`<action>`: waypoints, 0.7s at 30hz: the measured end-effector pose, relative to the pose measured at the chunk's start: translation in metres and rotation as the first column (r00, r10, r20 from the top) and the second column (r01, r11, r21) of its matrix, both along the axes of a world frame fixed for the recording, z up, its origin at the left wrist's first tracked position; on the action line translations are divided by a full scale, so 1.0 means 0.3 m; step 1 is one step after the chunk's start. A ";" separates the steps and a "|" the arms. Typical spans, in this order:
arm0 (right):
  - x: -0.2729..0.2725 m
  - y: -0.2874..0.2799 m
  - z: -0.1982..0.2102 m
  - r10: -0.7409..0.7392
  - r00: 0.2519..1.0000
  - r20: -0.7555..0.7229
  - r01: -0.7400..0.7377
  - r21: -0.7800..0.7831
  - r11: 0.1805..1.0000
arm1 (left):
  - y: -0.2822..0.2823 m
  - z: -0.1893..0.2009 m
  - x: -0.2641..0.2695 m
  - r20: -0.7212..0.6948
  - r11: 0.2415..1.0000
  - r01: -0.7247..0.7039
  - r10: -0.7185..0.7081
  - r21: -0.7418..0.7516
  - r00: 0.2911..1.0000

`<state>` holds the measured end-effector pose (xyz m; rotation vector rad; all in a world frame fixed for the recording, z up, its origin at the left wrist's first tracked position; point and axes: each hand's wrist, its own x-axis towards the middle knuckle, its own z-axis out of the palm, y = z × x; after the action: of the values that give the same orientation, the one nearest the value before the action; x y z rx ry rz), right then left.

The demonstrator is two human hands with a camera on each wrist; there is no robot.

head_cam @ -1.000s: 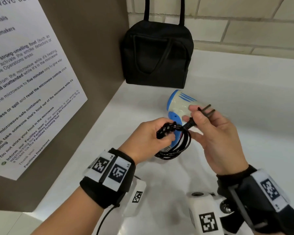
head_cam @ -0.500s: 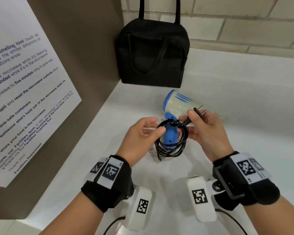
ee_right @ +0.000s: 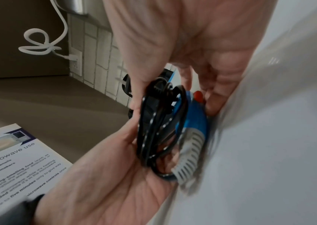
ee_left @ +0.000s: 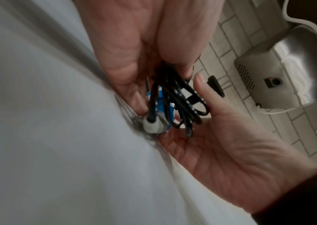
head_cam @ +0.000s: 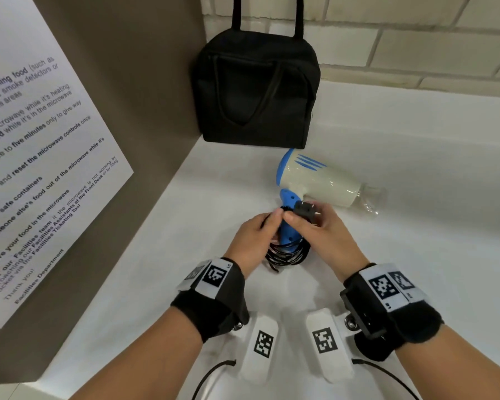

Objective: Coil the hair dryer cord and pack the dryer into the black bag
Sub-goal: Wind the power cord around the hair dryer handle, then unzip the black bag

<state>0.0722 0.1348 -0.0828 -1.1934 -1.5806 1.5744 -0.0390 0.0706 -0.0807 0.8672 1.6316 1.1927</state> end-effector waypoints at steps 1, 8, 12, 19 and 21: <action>0.000 0.001 0.000 0.003 1.000 0.017 -0.003 -0.005 1.000 | 0.003 -0.007 -0.002 0.057 1.000 0.000 0.002 -0.026 0.998; -0.003 0.005 0.017 0.050 0.998 -0.024 -0.053 -0.126 0.991 | 0.004 0.000 0.003 0.291 0.999 -0.003 0.014 -0.037 0.957; 0.025 -0.002 0.025 0.110 0.986 -0.125 -0.134 -0.204 0.970 | 0.012 -0.016 0.003 0.346 0.999 0.037 -0.042 0.021 0.937; 0.092 -0.018 0.021 0.100 0.988 -0.121 -0.116 -0.131 0.985 | -0.004 -0.007 0.014 0.213 0.993 0.114 -0.120 0.043 0.970; 0.133 -0.027 0.010 0.074 0.990 -0.117 -0.086 -0.100 0.991 | -0.008 0.003 0.003 0.149 0.993 0.108 -0.115 0.053 0.982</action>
<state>0.1121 0.1267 -0.0797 -1.0866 -1.5057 1.7639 -0.0381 0.0683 -0.0799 0.8631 1.4204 1.1912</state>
